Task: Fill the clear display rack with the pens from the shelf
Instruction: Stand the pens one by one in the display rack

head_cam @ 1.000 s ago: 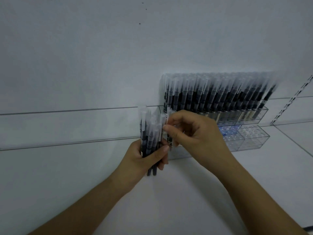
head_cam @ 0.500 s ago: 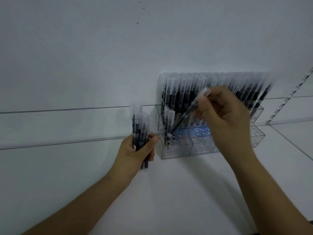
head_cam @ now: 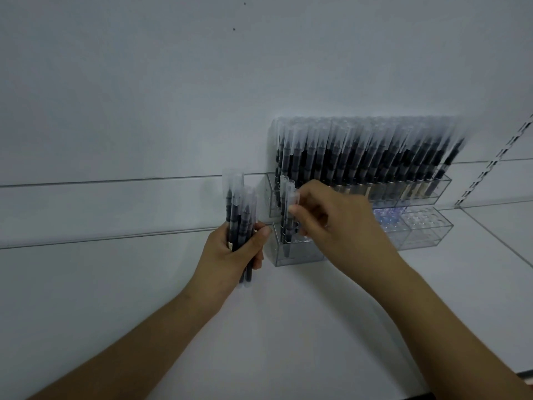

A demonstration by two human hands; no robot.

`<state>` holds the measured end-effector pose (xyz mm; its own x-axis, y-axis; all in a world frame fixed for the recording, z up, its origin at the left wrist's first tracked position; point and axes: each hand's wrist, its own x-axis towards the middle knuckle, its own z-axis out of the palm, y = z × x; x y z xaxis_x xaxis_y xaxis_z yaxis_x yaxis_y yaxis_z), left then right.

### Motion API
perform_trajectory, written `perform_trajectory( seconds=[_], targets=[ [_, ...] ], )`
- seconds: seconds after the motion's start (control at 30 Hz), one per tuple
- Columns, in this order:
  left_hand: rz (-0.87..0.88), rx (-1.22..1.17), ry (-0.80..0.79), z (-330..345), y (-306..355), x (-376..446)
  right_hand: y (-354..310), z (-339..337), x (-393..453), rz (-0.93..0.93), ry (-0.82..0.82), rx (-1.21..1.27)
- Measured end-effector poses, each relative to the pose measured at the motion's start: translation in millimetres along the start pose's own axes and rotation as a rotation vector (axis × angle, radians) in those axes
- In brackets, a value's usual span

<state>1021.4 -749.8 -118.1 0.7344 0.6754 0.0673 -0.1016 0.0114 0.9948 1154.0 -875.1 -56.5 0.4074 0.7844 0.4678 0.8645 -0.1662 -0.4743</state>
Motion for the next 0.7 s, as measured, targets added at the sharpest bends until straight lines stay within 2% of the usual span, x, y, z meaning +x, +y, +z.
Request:
perform_trajectory(
  seconds=[0.17,0.3,0.47,0.63,0.7],
  targets=[
    [-0.007,-0.004,-0.027,-1.7,0.8,-0.6,1.8,-0.8,-3.1,0.071,0.051,-0.013],
    [0.004,-0.022,-0.153,-2.4,2.7,-3.0,-8.3,-6.3,-10.3,0.017,0.218,0.077],
    [0.057,0.022,-0.356,-3.8,-0.2,-7.1,-15.0,6.5,-15.0,-0.111,0.015,0.089],
    [0.035,0.110,-0.423,-3.1,1.6,-8.9,-15.6,2.6,-21.3,0.080,-0.037,0.328],
    [0.034,0.130,-0.428,-2.9,1.8,-9.3,-16.1,-8.6,-21.1,0.114,0.006,0.414]
  ],
)
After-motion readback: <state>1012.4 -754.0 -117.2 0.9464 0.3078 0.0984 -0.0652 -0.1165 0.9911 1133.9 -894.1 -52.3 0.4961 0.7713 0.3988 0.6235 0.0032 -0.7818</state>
